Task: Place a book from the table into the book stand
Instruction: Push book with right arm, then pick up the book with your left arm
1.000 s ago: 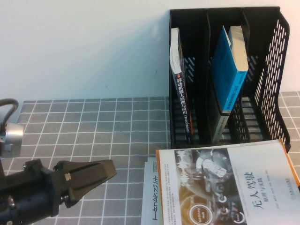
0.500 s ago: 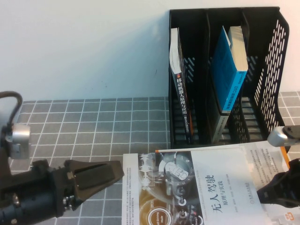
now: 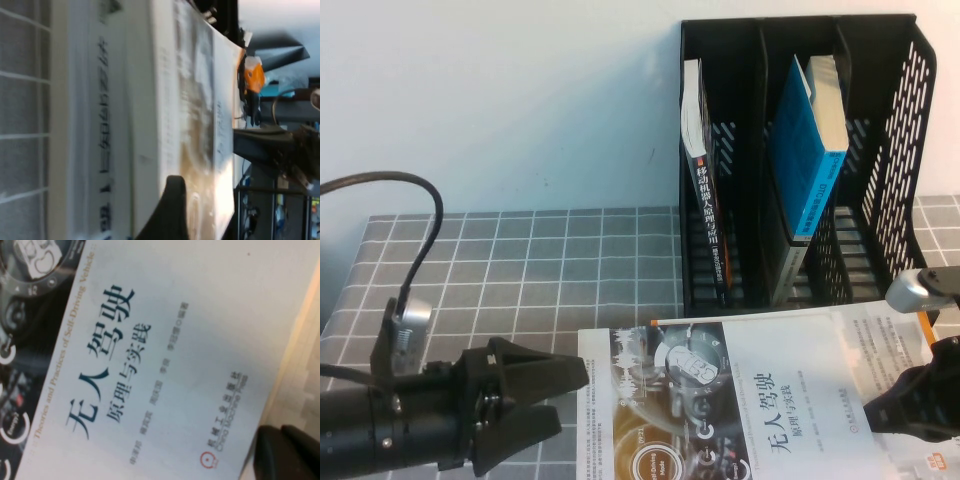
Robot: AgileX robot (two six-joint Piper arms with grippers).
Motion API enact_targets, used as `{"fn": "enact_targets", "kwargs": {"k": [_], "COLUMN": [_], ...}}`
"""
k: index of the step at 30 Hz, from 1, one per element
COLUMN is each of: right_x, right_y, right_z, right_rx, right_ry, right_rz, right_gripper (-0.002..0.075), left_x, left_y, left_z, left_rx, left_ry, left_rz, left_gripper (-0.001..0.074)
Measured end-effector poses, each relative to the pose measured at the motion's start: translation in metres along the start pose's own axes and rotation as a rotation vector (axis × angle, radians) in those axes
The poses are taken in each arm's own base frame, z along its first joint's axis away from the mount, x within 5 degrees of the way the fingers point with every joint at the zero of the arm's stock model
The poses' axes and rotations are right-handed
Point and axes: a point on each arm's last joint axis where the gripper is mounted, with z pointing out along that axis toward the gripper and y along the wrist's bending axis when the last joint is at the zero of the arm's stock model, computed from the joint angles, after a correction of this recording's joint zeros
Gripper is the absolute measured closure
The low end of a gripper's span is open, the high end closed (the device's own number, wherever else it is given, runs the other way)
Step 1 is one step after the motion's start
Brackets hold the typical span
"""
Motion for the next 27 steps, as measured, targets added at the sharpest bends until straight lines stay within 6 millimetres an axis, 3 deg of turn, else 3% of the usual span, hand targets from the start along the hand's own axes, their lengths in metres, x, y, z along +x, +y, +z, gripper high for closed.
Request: {"fn": "enact_targets", "kwargs": {"k": [4, 18, 23, 27], "right_x": [0.0, -0.001, -0.001, -0.001], "right_y": [0.0, 0.0, 0.0, 0.0], "right_z": [0.0, 0.002, 0.002, 0.002], "right_rx": [0.0, -0.011, -0.014, -0.013], "right_ry": [0.0, -0.006, -0.008, -0.008], "right_rz": [0.0, 0.01, 0.006, -0.005], "right_gripper": [0.0729, 0.0729, 0.0729, 0.0729], "left_x": [-0.008, 0.0, 0.005, 0.004], "left_y": [0.016, 0.049, 0.055, 0.055], "left_z": [0.004, 0.042, 0.05, 0.052], "left_rx": [-0.014, 0.029, 0.022, 0.027], "left_ry": [0.014, 0.169, 0.207, 0.209], "left_rz": [-0.045, -0.093, -0.103, -0.094], "left_gripper": [0.0092, 0.0118, 0.0243, 0.0486]}}
